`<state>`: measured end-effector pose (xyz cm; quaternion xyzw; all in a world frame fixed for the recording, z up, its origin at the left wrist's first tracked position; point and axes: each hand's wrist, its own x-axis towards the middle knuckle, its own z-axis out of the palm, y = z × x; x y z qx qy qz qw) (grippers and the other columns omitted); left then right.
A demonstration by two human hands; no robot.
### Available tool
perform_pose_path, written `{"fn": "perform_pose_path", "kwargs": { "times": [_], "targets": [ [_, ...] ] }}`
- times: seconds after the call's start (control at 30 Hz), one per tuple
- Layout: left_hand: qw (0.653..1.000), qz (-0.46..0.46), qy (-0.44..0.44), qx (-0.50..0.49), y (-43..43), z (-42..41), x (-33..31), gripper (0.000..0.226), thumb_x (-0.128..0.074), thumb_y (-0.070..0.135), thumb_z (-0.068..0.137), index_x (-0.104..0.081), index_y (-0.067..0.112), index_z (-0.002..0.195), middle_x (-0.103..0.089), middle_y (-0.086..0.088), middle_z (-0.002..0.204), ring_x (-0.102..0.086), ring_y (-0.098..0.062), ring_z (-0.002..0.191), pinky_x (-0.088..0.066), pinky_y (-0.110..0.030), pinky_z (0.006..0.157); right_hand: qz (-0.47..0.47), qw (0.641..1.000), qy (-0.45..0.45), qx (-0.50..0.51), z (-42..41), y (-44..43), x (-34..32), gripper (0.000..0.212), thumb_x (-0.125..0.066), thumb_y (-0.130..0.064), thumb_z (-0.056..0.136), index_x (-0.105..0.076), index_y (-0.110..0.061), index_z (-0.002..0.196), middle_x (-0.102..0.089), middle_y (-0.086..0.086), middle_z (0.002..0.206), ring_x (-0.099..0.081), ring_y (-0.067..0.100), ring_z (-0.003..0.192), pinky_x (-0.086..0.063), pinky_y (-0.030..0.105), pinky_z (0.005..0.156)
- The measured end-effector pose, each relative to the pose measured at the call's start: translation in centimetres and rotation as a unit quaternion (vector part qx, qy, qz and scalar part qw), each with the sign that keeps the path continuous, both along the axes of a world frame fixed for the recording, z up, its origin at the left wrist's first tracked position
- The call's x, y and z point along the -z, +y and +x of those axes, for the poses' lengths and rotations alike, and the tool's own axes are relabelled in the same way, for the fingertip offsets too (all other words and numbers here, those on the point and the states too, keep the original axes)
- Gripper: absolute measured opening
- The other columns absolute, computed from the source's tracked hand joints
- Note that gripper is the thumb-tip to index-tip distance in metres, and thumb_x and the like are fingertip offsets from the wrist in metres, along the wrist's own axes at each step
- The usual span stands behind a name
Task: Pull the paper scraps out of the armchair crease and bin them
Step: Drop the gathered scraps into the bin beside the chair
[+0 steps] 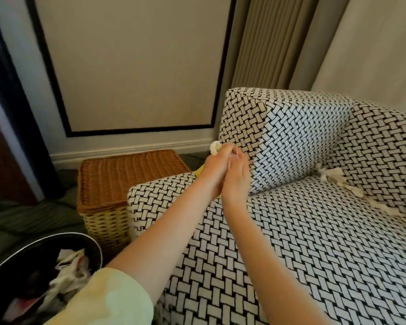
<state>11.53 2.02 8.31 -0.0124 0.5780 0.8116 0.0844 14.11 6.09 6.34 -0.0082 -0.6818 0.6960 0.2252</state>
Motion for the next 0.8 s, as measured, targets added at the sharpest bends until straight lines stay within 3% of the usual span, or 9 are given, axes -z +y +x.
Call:
{"fn": "perform_pose_path", "kwargs": {
  "times": [0.1, 0.17, 0.2, 0.27, 0.37, 0.47, 0.57, 0.67, 0.8],
  "targets": [
    [0.998, -0.017, -0.017, -0.056, -5.3, 0.4, 0.4, 0.034, -0.042, 0.042, 0.093, -0.06, 0.016, 0.079, -0.061, -0.005, 0.079, -0.059, -0.018, 0.08, -0.048, -0.027, 0.072, -0.041, 0.993, -0.056, -0.097, -0.2, -5.2, 0.0, 0.029, -0.031, -0.03, 0.097, -0.053, -0.02, 0.113, -0.059, 0.003, 0.111, -0.054, 0.015, 0.105, -0.047, 0.028, 0.086],
    [0.994, 0.009, -0.04, -0.105, -9.9, 0.7, 1.4, 0.04, -0.036, 0.048, 0.095, -0.054, 0.018, 0.074, -0.057, -0.002, 0.07, -0.056, -0.013, 0.066, -0.047, -0.018, 0.057, -0.097, 0.974, -0.111, -0.172, -0.4, -9.4, 0.7, 0.026, -0.031, -0.029, 0.097, -0.052, -0.021, 0.11, -0.059, 0.01, 0.119, -0.055, 0.021, 0.111, -0.044, 0.038, 0.098],
    [0.99, 0.003, -0.05, -0.129, -12.0, 0.9, 2.0, 0.041, -0.034, 0.051, 0.095, -0.051, 0.019, 0.074, -0.056, 0.002, 0.065, -0.054, -0.01, 0.059, -0.045, -0.017, 0.051, -0.14, 0.955, -0.157, -0.21, -0.3, -11.3, 1.2, 0.029, -0.029, -0.027, 0.099, -0.052, -0.019, 0.115, -0.059, 0.01, 0.12, -0.055, 0.023, 0.113, -0.043, 0.039, 0.1],
    [0.981, -0.017, -0.075, -0.18, -16.8, 1.6, 3.2, 0.041, -0.032, 0.052, 0.095, -0.049, 0.02, 0.074, -0.055, 0.003, 0.067, -0.052, -0.011, 0.058, -0.044, -0.023, 0.055, -0.189, 0.913, -0.234, -0.276, -0.1, -15.3, 2.6, 0.031, -0.031, -0.028, 0.1, -0.054, -0.02, 0.118, -0.063, 0.006, 0.113, -0.057, 0.023, 0.11, -0.047, 0.037, 0.094],
    [0.958, 0.006, -0.131, -0.254, -23.6, 3.1, 5.8, 0.037, -0.036, 0.038, 0.094, -0.049, 0.014, 0.068, -0.052, -0.003, 0.066, -0.047, -0.017, 0.061, -0.037, -0.026, 0.057, -0.207, 0.852, -0.322, -0.357, 0.8, -20.7, 4.6, 0.027, -0.037, -0.03, 0.098, -0.06, -0.018, 0.093, -0.064, 0.005, 0.091, -0.06, 0.021, 0.089, -0.048, 0.035, 0.08],
    [0.952, -0.005, -0.17, -0.253, -28.7, 4.2, 8.4, 0.038, -0.033, 0.031, 0.092, -0.042, 0.015, 0.059, -0.046, -0.004, 0.06, -0.044, -0.018, 0.056, -0.033, -0.026, 0.054, -0.197, 0.796, -0.404, -0.406, 1.0, -24.7, 6.5, 0.026, -0.041, -0.029, 0.096, -0.059, -0.016, 0.082, -0.06, 0.006, 0.084, -0.057, 0.025, 0.082, -0.044, 0.047, 0.09],
    [0.942, -0.059, -0.219, -0.249, -32.9, 4.9, 11.1, 0.037, -0.031, 0.028, 0.094, -0.044, 0.013, 0.063, -0.047, -0.007, 0.065, -0.045, -0.022, 0.062, -0.035, -0.03, 0.063, -0.186, 0.741, -0.478, -0.432, 0.6, -28.2, 9.5, 0.027, -0.038, -0.033, 0.097, -0.06, -0.021, 0.089, -0.059, 0.006, 0.1, -0.052, 0.034, 0.111, -0.04, 0.058, 0.093],
    [0.927, -0.077, -0.27, -0.251, -35.4, 5.1, 13.0, 0.031, -0.035, 0.022, 0.094, -0.046, 0.011, 0.068, -0.048, -0.009, 0.069, -0.047, -0.024, 0.068, -0.036, -0.031, 0.066, -0.193, 0.693, -0.553, -0.421, 0.6, -31.0, 11.6, 0.03, -0.035, -0.033, 0.098, -0.06, -0.016, 0.096, -0.054, 0.012, 0.123, -0.044, 0.036, 0.123, -0.039, 0.057, 0.089],
    [0.915, -0.126, -0.329, -0.194, -35.9, 5.4, 13.5, 0.014, -0.042, 0.018, 0.09, -0.051, 0.01, 0.098, -0.049, -0.011, 0.083, -0.05, -0.025, 0.076, -0.038, -0.03, 0.067, -0.206, 0.676, -0.61, -0.359, 0.8, -31.6, 12.3, 0.028, -0.035, -0.029, 0.099, -0.057, -0.014, 0.089, -0.055, 0.013, 0.106, -0.045, 0.035, 0.12, -0.038, 0.053, 0.095]
  ]
}}
